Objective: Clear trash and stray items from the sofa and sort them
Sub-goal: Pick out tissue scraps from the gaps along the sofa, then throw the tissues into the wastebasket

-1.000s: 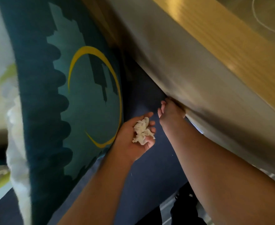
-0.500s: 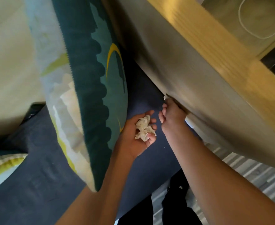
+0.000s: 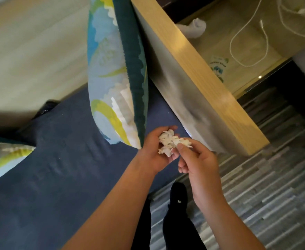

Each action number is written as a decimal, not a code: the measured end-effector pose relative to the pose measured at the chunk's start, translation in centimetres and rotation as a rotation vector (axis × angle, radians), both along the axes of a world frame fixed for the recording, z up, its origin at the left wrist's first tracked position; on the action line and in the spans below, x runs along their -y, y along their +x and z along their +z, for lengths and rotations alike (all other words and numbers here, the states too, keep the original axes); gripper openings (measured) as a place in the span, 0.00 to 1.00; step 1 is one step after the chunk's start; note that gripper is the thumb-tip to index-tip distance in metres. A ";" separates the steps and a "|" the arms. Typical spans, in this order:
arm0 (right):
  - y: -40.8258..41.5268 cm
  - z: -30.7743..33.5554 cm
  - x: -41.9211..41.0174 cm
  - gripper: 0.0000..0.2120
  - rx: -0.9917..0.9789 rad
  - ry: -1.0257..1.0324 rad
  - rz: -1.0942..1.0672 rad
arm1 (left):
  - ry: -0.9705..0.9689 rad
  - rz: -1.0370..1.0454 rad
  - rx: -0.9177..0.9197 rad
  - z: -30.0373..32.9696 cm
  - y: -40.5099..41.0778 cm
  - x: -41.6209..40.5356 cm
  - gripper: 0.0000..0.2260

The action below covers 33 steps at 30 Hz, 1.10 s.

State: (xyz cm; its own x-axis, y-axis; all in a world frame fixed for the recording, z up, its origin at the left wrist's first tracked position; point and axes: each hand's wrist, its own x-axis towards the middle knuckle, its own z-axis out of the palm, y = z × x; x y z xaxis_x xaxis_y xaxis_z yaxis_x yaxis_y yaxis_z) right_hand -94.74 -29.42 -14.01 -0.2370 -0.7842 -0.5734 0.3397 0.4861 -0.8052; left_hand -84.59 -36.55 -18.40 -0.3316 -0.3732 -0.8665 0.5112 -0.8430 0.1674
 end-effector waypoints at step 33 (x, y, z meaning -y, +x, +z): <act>31.1 10.1 -17.9 0.06 -0.020 -0.150 1.105 | -0.107 1.174 0.071 10.3 32.9 -35.9 0.07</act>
